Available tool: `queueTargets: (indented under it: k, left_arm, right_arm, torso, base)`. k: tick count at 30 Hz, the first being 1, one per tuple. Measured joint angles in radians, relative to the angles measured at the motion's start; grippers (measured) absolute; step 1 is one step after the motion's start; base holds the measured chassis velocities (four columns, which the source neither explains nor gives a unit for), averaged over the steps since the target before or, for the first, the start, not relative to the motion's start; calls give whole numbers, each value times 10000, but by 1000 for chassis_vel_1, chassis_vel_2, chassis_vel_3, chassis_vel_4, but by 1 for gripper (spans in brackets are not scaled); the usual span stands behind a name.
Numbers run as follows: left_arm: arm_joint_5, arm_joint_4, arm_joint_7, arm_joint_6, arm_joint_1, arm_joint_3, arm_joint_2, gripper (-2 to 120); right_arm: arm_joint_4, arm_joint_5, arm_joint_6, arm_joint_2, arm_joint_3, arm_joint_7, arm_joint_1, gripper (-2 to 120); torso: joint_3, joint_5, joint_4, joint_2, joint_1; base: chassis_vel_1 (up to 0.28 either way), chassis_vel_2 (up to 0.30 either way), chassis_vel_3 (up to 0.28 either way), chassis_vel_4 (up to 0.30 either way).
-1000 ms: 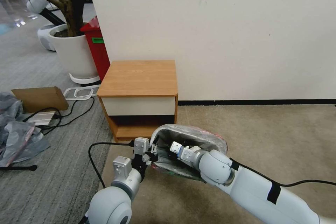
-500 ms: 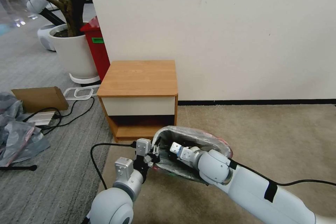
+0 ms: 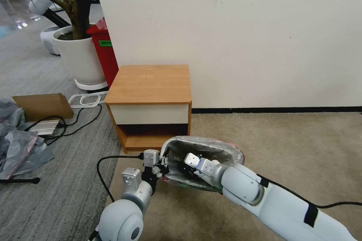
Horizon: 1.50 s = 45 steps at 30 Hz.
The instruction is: Pick up the garbage bag from the table and place it over the trash can.
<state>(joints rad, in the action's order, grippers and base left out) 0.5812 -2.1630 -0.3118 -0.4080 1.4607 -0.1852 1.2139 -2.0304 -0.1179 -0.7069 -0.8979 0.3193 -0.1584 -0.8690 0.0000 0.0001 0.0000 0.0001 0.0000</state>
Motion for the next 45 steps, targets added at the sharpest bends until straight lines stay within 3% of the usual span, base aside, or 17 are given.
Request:
queueTargets:
  k: [7, 11, 13, 15, 16, 20, 22, 26, 31, 39, 45]
  left_arm:
    - [1510, 286, -717, -289, 30, -261, 121, 4]
    - [2123, 399, -1117, -458, 102, -415, 207, 4]
    - [2341, 401, -1256, -575, 201, -494, 241, 4]
    - [2390, 388, -1282, -618, 269, -540, 239, 4]
    - [2456, 332, -1298, -687, 375, -608, 206, 4]
    - [2572, 193, -1299, -924, 645, -778, 75, 4]
    - [2573, 172, -1300, -977, 701, -796, 45, 4]
    - [2552, 81, -1308, -1201, 1023, -831, -131, 4]
    - [2513, 46, -1348, -1369, 1167, -760, -230, 4]
    - [2135, 81, -1345, -1601, 1244, -616, -408, 4]
    - [2106, 150, -1305, -1735, 1219, -620, -378, 4]
  right_arm:
    - [-1168, -701, 418, 191, -1495, 182, -1291, 0]
    - [-1930, -1249, 1563, 286, -2329, 1472, -2653, 0]
    - [-2193, -1525, 2280, -49, -2863, 2514, -3532, 0]
    - [-2258, -1507, 2686, -299, -3233, 2812, -3985, 0]
    - [-2276, -1243, 3385, -703, -3785, 3089, -4649, 2]
    - [-2159, -383, 5285, -1882, -5170, 3583, -6251, 17]
    - [-2135, -249, 5538, -2127, -5414, 3684, -6518, 22]
    - [-1955, 386, 6709, -3354, -6424, 4131, -7780, 41]
    - [-1864, 680, 7132, -3787, -6702, 4222, -8291, 55]
    - [-1741, 949, 7440, -4164, -6849, 4279, -8588, 88]
    - [-1711, 959, 7446, -4220, -6859, 4304, -8572, 100]
  torso:
    - [0, -1, 1, 0, 0]
    - [0, -2, 0, 0, 0]
    - [0, 0, -1, 0, 0]
    - [-1, -1, 1, 0, 0]
    - [-1, -1, 1, 0, 0]
    - [-2, -1, 0, 0, 0]
    - [-1, -1, 1, 0, 0]
    - [-1, -2, 0, 0, 0]
    - [-1, -1, 1, 0, -1]
    - [-1, -1, 0, -1, 0]
    - [0, -1, 1, -1, 0]
  base:
    - [0, 0, 0, 0]
    - [0, 0, 0, 0]
    - [0, 0, 0, 0]
    - [0, 0, 0, 0]
    - [0, 0, 0, 0]
    - [0, 0, 0, 0]
    - [0, 0, 0, 0]
    - [0, 0, 0, 0]
    - [0, 0, 0, 0]
    - [0, 0, 0, 0]
    - [0, 0, 0, 0]
